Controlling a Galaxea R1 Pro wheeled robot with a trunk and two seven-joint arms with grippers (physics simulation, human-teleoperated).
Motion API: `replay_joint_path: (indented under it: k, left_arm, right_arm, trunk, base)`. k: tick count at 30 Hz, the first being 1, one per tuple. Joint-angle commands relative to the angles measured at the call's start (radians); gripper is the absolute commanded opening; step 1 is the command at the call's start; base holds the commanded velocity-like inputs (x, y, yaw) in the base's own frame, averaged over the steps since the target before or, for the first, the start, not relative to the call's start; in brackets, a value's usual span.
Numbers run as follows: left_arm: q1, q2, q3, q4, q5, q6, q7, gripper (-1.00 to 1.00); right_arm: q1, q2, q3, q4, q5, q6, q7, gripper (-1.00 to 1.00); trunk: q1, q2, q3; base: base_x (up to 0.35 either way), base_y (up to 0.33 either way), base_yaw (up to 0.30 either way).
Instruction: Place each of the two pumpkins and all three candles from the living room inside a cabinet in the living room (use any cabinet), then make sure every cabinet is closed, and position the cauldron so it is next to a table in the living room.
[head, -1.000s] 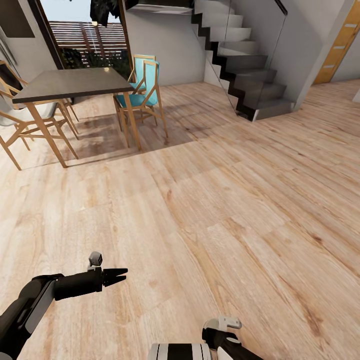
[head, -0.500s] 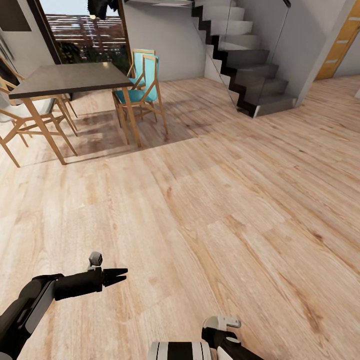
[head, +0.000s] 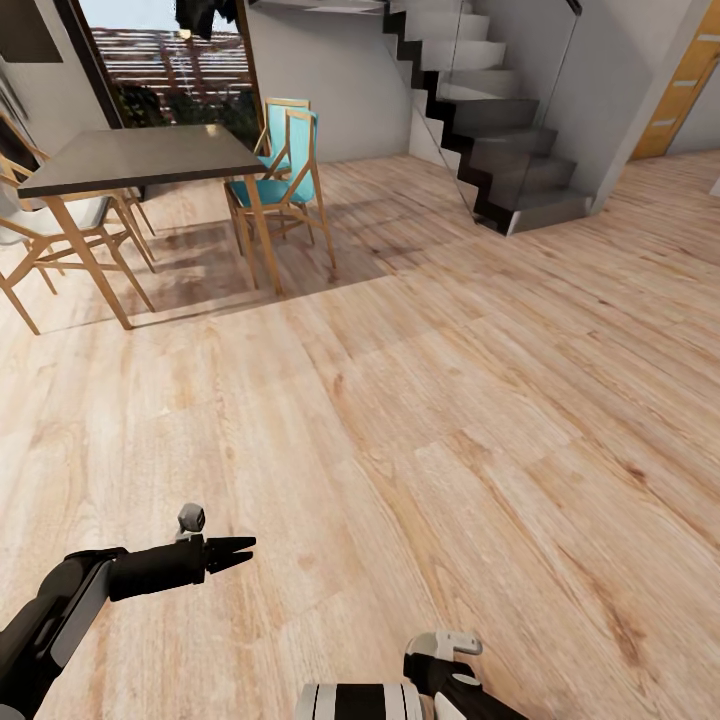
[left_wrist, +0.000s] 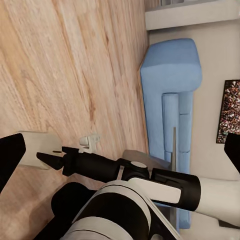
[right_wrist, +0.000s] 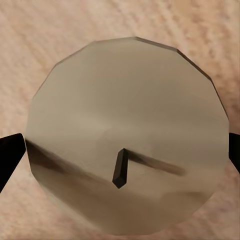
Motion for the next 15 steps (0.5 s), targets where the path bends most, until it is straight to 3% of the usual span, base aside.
replay_joint_path:
  k: [1,15]
  left_arm:
    - [0.000,0.000,0.000,0.000,0.002,0.007,-0.001,1.00]
    - [0.000,0.001,0.000,0.000,0.002,0.007,-0.001,1.00]
  right_arm:
    - [0.000,-0.001,0.007,0.007,-0.018,-0.006,-0.006,-1.00]
    - [0.000,-0.002,0.007,0.007,-0.018,-0.006,-0.005,-1.00]
  trunk:
    - [0.000,0.000,-0.001]
    - [0.000,0.000,-0.001]
  base:
    - [0.000,0.000,0.000]
    - [0.000,0.000,0.000]
